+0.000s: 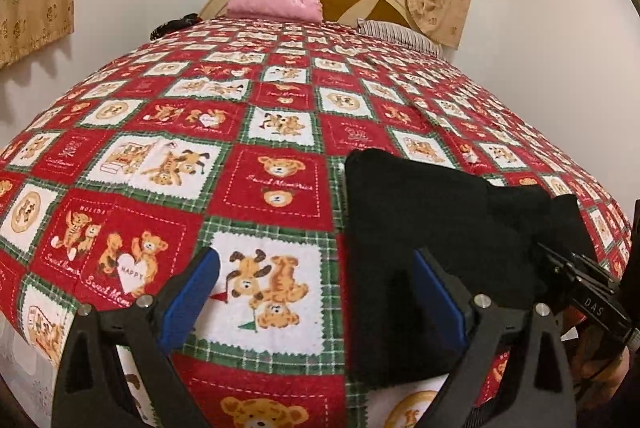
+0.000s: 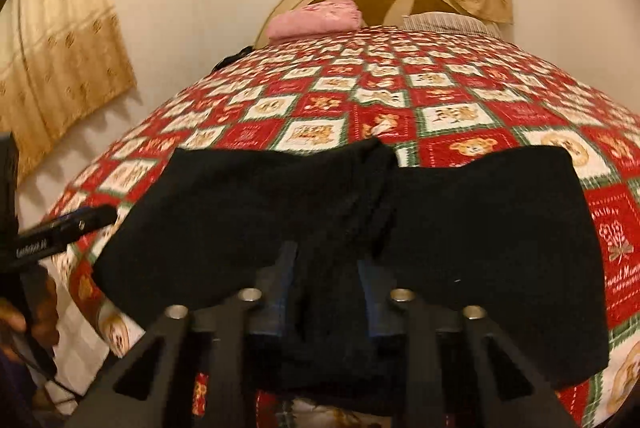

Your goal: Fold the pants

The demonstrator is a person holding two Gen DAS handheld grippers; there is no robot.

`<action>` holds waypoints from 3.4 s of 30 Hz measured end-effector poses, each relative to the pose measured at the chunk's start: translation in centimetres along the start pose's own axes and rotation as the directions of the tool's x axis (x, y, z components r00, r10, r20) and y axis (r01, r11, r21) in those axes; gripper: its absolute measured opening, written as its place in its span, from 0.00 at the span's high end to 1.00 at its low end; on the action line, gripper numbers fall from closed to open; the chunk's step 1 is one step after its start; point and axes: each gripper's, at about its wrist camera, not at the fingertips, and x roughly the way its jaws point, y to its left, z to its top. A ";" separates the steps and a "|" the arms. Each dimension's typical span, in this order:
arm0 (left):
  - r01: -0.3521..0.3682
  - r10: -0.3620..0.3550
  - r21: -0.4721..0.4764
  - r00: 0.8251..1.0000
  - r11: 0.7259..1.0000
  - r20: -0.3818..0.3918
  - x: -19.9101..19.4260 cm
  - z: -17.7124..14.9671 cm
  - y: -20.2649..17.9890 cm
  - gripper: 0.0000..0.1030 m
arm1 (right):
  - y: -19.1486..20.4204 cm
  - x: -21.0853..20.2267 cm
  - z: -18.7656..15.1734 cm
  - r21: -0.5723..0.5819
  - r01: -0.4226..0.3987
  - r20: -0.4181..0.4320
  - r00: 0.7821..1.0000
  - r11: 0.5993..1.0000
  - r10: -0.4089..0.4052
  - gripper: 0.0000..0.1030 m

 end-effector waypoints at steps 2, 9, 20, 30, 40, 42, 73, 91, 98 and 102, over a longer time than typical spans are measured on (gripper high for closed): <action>0.006 -0.006 -0.006 1.000 1.000 -0.003 0.1 0.1 0.1 0.05 | 0.3 -0.5 -0.3 -0.025 0.013 0.015 1.000 1.000 -0.012 0.75; -0.001 0.001 -0.005 1.000 1.000 -0.005 0.2 0.2 0.0 0.05 | 1.0 -1.0 -0.1 -0.076 0.001 0.042 0.999 0.997 0.002 0.79; 0.006 -0.010 0.060 0.998 0.998 0.059 -0.4 2.1 -1.8 0.05 | -6.3 -7.2 4.1 -0.111 0.059 0.096 0.994 0.992 -0.049 0.79; 0.046 -0.048 0.115 0.999 0.992 0.011 1.2 1.7 -5.0 0.05 | -11.0 -4.8 0.4 0.025 0.087 0.023 0.996 0.996 -0.088 0.76; 0.041 -0.049 0.163 0.998 0.986 0.043 0.7 3.0 -7.1 0.05 | -11.9 -11.4 3.6 0.146 0.093 0.255 0.958 0.985 -0.128 0.63; 0.035 -0.042 0.176 0.999 0.984 0.033 1.2 3.0 -8.2 0.05 | -10.4 -10.3 4.6 0.086 0.114 0.232 0.964 0.990 -0.131 0.63; 0.108 -0.097 0.115 0.991 0.987 -0.096 2.4 -3.3 -9.7 0.12 | 9.2 12.4 8.9 -0.327 -0.190 -0.360 0.931 0.926 0.064 0.60; 0.087 -0.071 0.125 0.990 0.988 -0.125 2.3 -3.0 -10.2 0.08 | -2.8 1.5 9.8 0.008 -0.062 -0.027 0.998 0.998 0.062 0.46; 0.076 -0.059 0.129 0.990 0.989 -0.129 2.6 -2.8 -10.1 0.08 | -4.8 -1.9 5.4 0.020 -0.040 0.049 0.998 0.999 0.039 0.46; 0.082 -0.062 0.139 0.988 0.987 -0.142 2.0 -1.7 -9.1 0.08 | -2.3 -1.8 4.1 -0.016 -0.161 0.048 0.986 0.987 0.162 0.46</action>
